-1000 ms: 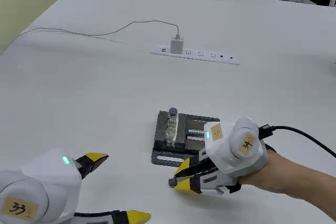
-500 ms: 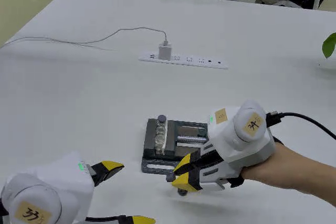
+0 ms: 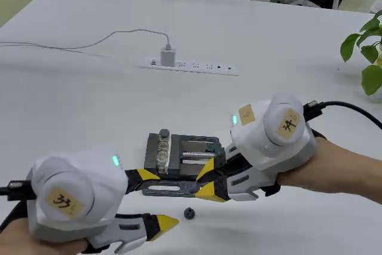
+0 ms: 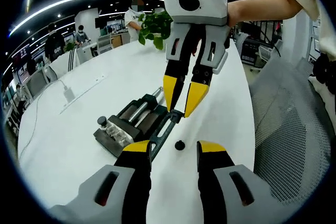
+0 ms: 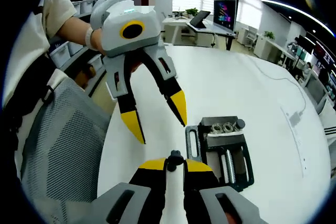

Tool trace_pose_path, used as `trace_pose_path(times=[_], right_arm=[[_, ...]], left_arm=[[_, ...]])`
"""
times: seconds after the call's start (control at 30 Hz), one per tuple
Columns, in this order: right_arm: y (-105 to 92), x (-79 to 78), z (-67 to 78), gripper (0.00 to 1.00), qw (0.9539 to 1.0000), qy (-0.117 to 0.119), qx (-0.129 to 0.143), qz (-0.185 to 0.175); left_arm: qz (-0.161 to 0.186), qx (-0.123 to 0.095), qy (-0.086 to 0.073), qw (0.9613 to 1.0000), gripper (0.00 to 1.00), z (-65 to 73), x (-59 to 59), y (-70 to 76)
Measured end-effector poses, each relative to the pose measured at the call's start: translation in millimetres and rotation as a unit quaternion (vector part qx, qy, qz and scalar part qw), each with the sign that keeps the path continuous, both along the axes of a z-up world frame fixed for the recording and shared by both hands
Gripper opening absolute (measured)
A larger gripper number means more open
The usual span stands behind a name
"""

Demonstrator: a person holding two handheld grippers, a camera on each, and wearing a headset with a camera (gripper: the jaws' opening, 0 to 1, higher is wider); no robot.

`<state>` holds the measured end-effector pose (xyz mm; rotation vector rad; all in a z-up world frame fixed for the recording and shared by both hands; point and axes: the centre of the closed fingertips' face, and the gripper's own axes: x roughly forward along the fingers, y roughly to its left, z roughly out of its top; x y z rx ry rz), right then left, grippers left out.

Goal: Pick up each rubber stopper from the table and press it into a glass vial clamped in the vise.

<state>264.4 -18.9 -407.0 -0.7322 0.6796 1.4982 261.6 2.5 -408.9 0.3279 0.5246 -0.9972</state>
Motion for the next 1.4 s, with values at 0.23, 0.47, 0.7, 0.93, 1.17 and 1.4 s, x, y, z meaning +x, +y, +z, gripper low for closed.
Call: trace_pose_path(times=[0.23,0.47,0.7,0.93,1.17,1.4], right_arm=[[-4.8,-3.4,0.6,0.07,0.9993,-0.016,-0.023,0.026],[-5.5,-8.3,-0.3,0.07,0.9983,-0.015,-0.036,0.043],[-3.3,-15.1,-1.4,0.07,0.9975,-0.012,-0.041,0.057],[-3.9,-18.7,-3.0,0.07,0.9968,-0.009,-0.044,0.066],[-4.0,-18.2,-1.7,0.08,0.9972,-0.004,-0.035,0.066],[-3.9,-10.4,4.5,0.13,0.9993,0.009,-0.007,0.036]], left_arm=[[-0.029,0.008,-0.007,0.9995,0.2,2.5,2.9,-15.0],[-0.058,0.016,-0.005,0.9982,0.13,3.8,0.4,-26.8],[-0.084,0.036,-0.007,0.9957,0.06,0.8,-3.6,-35.0],[-0.1,0.047,-0.003,0.9939,0.05,-1.8,-7.8,-36.6],[-0.092,0.037,-0.004,0.995,0.04,0.2,-7.4,-34.6],[-0.072,0.014,0.003,0.9973,0.04,5.4,-3.9,-31.1]])
